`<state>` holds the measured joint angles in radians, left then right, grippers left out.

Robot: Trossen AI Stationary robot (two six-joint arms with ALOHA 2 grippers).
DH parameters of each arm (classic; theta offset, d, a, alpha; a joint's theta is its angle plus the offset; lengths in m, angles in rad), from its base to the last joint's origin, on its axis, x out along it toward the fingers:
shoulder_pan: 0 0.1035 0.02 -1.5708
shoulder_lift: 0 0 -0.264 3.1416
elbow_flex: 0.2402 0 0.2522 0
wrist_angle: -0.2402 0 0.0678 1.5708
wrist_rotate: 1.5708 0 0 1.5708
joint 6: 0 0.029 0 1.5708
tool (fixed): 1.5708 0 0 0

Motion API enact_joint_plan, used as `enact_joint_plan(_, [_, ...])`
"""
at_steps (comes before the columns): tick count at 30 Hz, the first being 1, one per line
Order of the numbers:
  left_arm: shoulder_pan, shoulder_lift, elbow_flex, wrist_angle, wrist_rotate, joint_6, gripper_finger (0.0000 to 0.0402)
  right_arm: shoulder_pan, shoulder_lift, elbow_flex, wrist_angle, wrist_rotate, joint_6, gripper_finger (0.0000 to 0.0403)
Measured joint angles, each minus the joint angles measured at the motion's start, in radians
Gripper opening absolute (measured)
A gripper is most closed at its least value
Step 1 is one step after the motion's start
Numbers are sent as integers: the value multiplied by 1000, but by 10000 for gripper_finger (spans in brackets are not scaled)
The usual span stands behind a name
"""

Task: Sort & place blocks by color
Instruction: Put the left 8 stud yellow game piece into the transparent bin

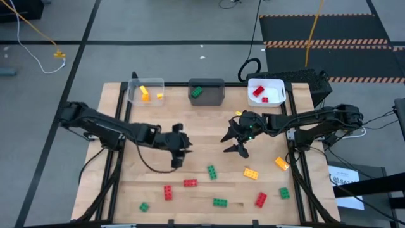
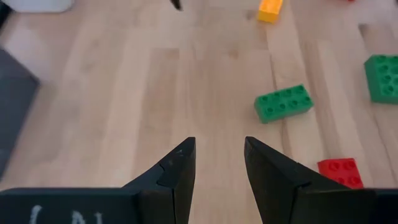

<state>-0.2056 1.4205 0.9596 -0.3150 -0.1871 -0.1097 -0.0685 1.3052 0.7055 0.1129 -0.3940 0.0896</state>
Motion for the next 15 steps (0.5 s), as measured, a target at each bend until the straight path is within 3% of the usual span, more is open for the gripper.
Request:
enact_joint_plan(7, [-23,154,0,79,0,-16,141,32,1,-41,5,6,46,242])
enact_joint_plan(13, [-53,228,0,220,3,128,141,110,1,-64,22,38,38,242])
enact_joint_plan(15, [-53,230,0,233,2,131,141,153,0,-64,45,92,-19,242])
